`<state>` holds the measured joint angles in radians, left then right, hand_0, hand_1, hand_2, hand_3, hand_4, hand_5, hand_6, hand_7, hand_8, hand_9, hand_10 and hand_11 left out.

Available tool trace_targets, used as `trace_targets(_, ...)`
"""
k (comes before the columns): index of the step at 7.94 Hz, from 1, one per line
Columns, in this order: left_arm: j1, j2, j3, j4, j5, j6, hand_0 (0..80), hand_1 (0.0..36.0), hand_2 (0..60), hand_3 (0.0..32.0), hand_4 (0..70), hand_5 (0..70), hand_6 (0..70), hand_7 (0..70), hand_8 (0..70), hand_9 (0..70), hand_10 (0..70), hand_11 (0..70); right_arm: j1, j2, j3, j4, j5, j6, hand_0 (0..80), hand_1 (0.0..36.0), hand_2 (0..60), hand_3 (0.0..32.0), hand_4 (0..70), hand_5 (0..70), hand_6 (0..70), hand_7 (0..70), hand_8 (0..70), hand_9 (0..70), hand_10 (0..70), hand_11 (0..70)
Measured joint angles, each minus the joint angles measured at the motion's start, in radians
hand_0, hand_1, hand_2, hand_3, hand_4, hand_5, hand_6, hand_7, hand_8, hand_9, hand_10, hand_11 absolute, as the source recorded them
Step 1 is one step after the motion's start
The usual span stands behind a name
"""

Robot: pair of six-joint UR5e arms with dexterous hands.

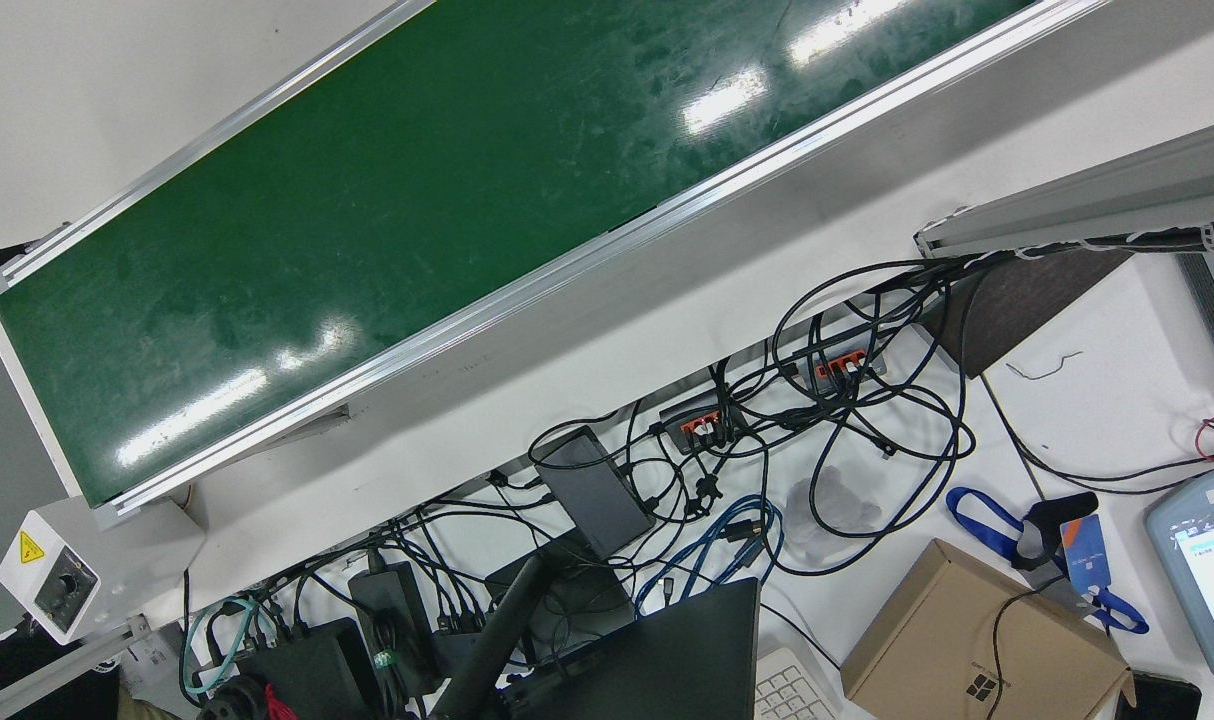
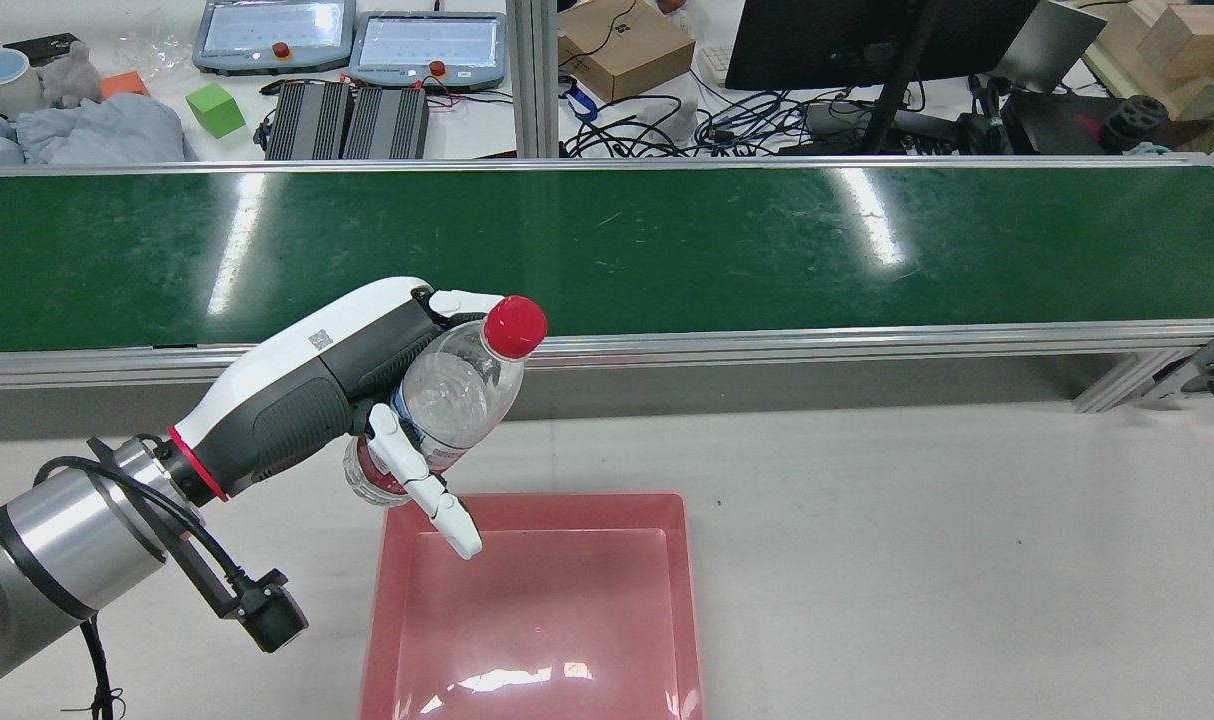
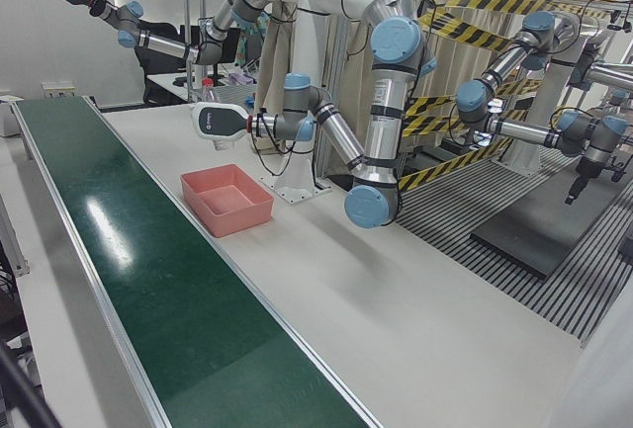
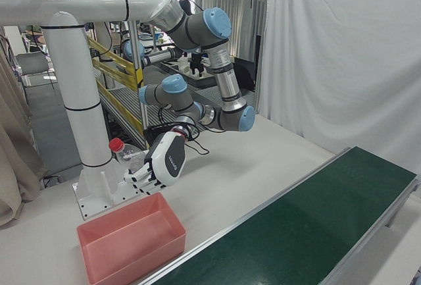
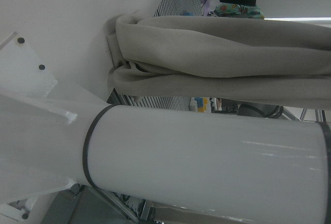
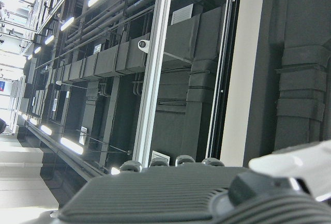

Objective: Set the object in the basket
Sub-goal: 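Open the left hand fingers to drop the bottle into the basket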

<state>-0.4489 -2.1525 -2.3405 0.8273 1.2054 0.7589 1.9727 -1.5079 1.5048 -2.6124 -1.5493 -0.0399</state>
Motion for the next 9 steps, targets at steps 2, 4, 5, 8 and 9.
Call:
trace_targets(2, 0.003, 0.005, -0.02, -0.043, -0.003, 0.0, 39.4, 0.0, 0.0, 0.0, 11.1, 68.4, 17.6, 27.0, 32.5, 40.4, 38.8, 53.8, 0.0, 0.0, 0.0, 0.0, 0.0, 0.0, 0.0, 0.0, 0.0, 0.0, 0.0, 0.0, 0.0, 0.0, 0.0, 0.0, 0.0, 0.0)
trace_targets(4, 0.007, 0.058, -0.101, -0.083, -0.034, 0.002, 38.3, 0.0, 0.0, 0.8, 9.7, 59.2, 11.6, 11.8, 21.8, 23.1, 26.4, 37.7, 0.0, 0.0, 0.001, -0.001, 0.0, 0.0, 0.0, 0.0, 0.0, 0.0, 0.0, 0.0, 0.0, 0.0, 0.0, 0.0, 0.0, 0.0)
trace_targets(5, 0.009, 0.078, -0.126, -0.085, -0.059, 0.003, 37.5, 0.0, 0.0, 6.6, 8.9, 52.1, 10.1, 10.3, 19.0, 20.3, 21.1, 30.1, 0.0, 0.0, 0.001, -0.001, 0.0, 0.0, 0.0, 0.0, 0.0, 0.0, 0.0, 0.0, 0.0, 0.0, 0.0, 0.0, 0.0, 0.0)
trace_targets(8, 0.011, 0.093, -0.144, -0.063, -0.083, 0.003, 38.8, 0.0, 0.0, 8.8, 10.0, 46.4, 8.7, 7.0, 15.8, 14.7, 17.3, 24.5, 0.001, 0.0, 0.002, -0.001, 0.0, 0.0, 0.0, 0.0, 0.0, 0.0, 0.0, 0.0, 0.0, 0.0, 0.0, 0.0, 0.0, 0.0)
trace_targets(9, 0.011, 0.094, -0.144, -0.061, -0.084, 0.003, 39.5, 0.0, 0.0, 10.6, 8.7, 43.4, 7.9, 5.1, 14.4, 13.1, 15.1, 21.4, 0.001, 0.0, 0.002, -0.001, 0.0, 0.0, 0.0, 0.0, 0.0, 0.0, 0.0, 0.0, 0.0, 0.0, 0.0, 0.0, 0.0, 0.0)
